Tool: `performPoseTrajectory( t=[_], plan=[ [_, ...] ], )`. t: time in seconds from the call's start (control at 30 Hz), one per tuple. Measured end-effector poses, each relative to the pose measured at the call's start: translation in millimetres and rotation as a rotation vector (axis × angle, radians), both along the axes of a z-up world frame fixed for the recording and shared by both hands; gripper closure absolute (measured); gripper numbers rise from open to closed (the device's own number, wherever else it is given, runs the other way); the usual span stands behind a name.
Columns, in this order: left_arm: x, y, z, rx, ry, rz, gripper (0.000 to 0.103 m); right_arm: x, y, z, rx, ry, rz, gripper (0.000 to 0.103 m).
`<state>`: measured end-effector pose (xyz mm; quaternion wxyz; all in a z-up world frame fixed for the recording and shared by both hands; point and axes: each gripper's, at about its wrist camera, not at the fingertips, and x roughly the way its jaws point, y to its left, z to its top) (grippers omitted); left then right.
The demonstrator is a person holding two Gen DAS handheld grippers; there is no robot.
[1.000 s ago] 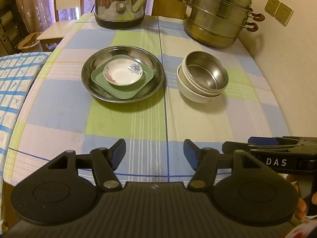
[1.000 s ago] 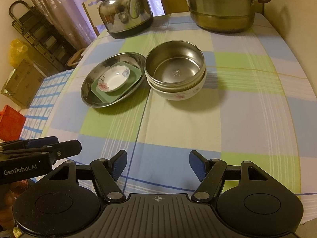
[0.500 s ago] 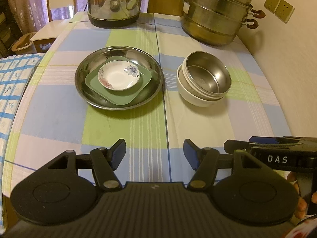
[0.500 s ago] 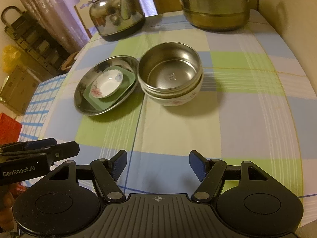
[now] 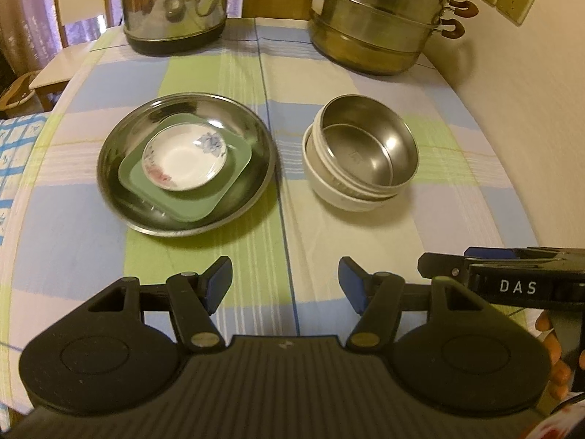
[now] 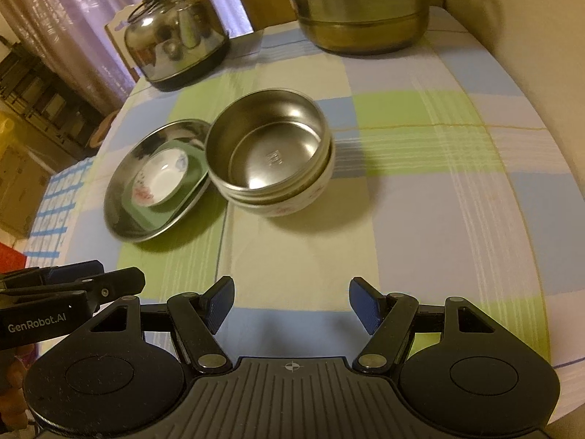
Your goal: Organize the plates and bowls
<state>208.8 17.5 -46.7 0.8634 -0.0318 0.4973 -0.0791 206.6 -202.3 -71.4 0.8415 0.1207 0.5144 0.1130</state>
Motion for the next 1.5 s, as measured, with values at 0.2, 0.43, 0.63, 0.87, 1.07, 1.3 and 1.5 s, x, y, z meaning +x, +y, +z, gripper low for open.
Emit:
performPoseTrajectory(
  t=[0.2, 0.43, 0.63, 0.87, 1.07, 1.3, 1.5],
  plan=[
    [18, -5, -3, -0.015, -0.009, -0.028, 0.041, 15, -5, -3, -0.004, -0.006, -0.015, 0.034],
    [45, -12, -3, -0.037, -0.053, -0.049, 0.041, 37, -13, -1, 0.001, -0.055, -0.055, 0.034],
    [69, -20, -9, -0.070, -0.062, -0.060, 0.041, 55, -14, -1, 0.002, -0.096, -0.073, 0.034],
    [92, -26, -19, -0.053, -0.048, -0.051, 0.041, 75, -15, -8, 0.004, -0.105, -0.087, 0.034],
    [108, -34, -31, -0.017, -0.016, -0.044, 0.049, 88, -9, -17, -0.019, -0.093, -0.089, 0.034],
    [119, -33, -41, -0.030, 0.011, -0.036, 0.056, 100, -4, -27, -0.031, -0.075, -0.107, 0.037],
    [125, -33, -47, -0.064, 0.026, -0.045, 0.065, 106, -4, -33, -0.037, -0.051, -0.132, 0.071]
  ],
)
